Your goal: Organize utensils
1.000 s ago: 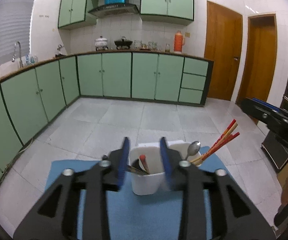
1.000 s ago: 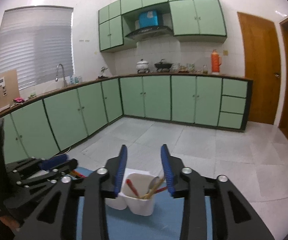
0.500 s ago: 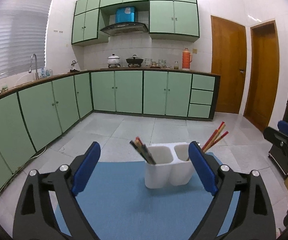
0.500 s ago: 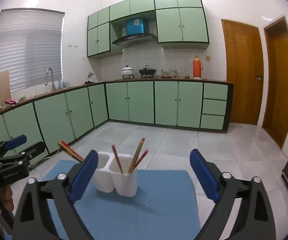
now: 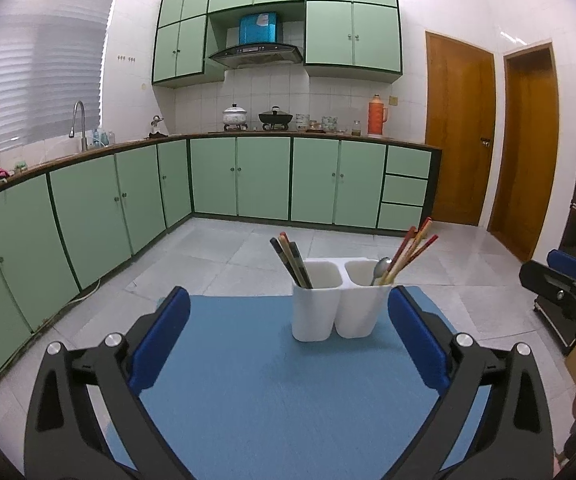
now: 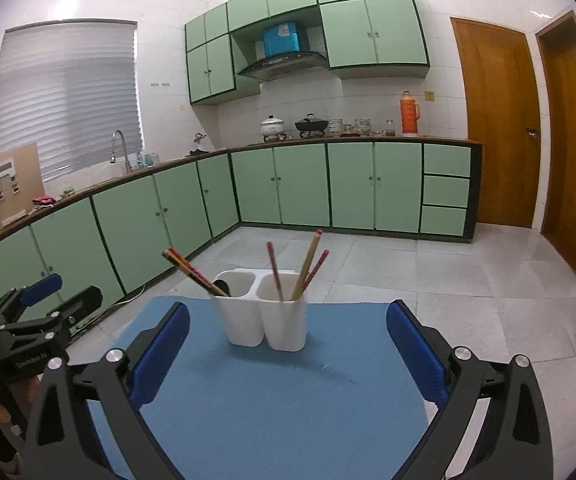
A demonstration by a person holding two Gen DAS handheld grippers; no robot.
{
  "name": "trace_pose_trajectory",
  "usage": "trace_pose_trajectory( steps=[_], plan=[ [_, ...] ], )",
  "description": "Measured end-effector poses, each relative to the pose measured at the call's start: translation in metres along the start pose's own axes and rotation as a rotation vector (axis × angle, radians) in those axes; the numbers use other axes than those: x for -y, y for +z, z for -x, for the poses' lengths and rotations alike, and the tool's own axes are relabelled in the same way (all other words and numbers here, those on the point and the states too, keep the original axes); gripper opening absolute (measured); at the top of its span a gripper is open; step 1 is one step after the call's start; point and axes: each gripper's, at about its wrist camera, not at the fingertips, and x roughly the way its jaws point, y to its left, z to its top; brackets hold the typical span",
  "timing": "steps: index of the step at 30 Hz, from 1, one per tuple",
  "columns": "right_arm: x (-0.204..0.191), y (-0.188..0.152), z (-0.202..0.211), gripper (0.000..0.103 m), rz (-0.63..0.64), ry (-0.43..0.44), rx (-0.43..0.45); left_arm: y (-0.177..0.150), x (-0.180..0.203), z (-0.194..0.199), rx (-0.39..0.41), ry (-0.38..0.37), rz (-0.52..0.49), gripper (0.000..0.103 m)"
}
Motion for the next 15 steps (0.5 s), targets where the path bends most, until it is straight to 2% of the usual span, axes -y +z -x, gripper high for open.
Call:
trace_pose_trajectory(
  steps=[15],
  plan=[
    [-0.024,-0.019,0.015,0.097,0.033,0.029,-0.032,-0.018,0.009,0.022,-0.032,-0.011,-0.007,0.096]
  ],
)
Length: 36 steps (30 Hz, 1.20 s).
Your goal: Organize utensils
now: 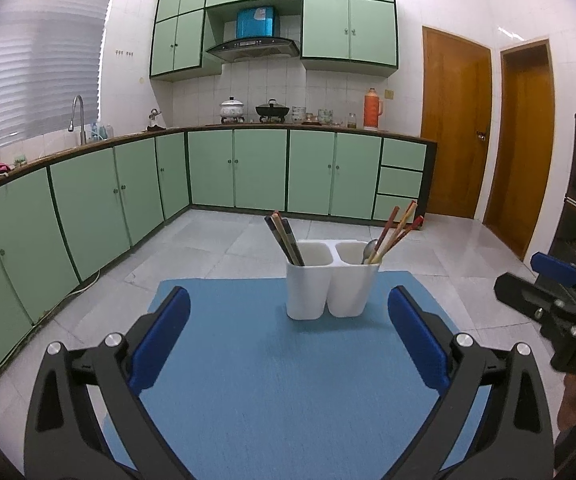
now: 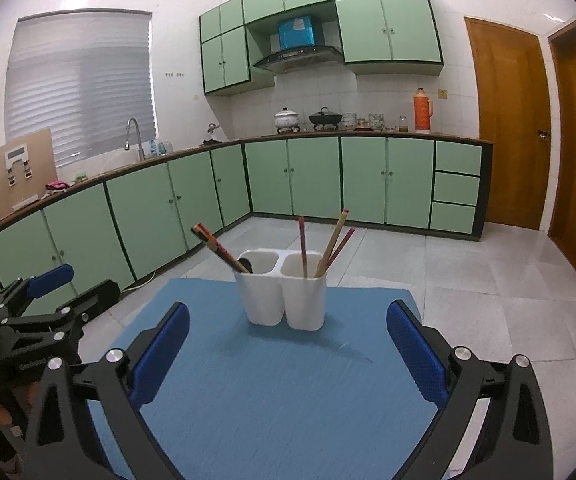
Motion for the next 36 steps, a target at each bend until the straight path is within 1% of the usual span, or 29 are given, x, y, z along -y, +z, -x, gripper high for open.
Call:
trace_pose_trajectory(
  steps=[5,20,36],
  plan=[
    [-0.0042,-0.0035,0.0011,0.097,0.005,0.001,-0.016,-0.002,0.0027,0.004,-0.005,-0.004,-0.008,0.096],
    [-0.0079,-0.0043,0.0063,0.097,0.019,0.009,-0.024,-0.0055,0.008,0.0106,-0.012,-0.021,-0.018,0.096],
    [-0.0094,-0.0014,0.0016,0.097,0.025,0.011,-0.036,-0.007,0.0091,0.0097,-0.013,-0.017,-0.02,0.096]
  ],
)
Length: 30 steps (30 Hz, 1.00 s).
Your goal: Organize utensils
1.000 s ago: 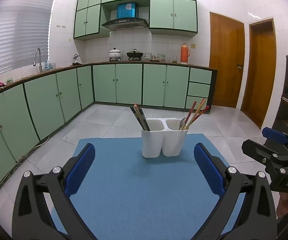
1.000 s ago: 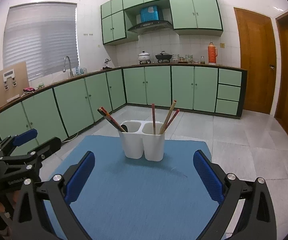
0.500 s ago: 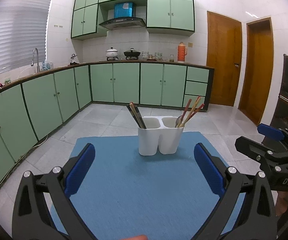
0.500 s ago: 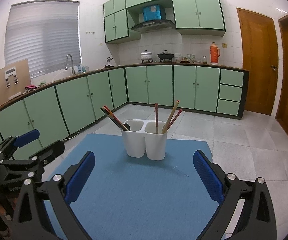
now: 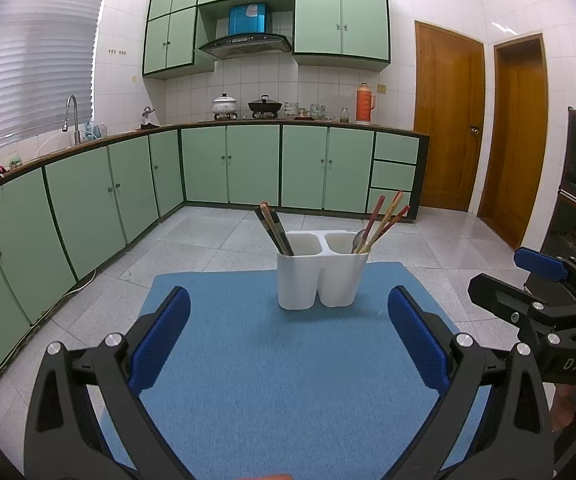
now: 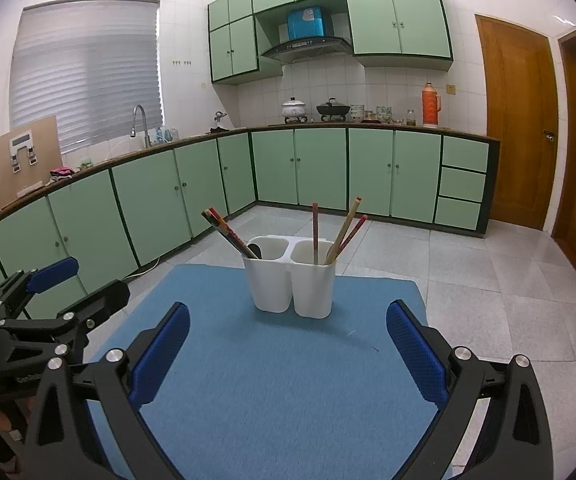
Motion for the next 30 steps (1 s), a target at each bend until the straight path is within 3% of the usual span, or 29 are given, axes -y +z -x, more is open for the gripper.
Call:
trace_pose_trajectory(
  steps=[30],
  plan=[
    [0.0003,-0.0005,0.0002,0.097,-0.002,0.002,0.0,-0.0023,0.0008,-0.0004,0.001,0.0,-0.002,0.096]
  ],
)
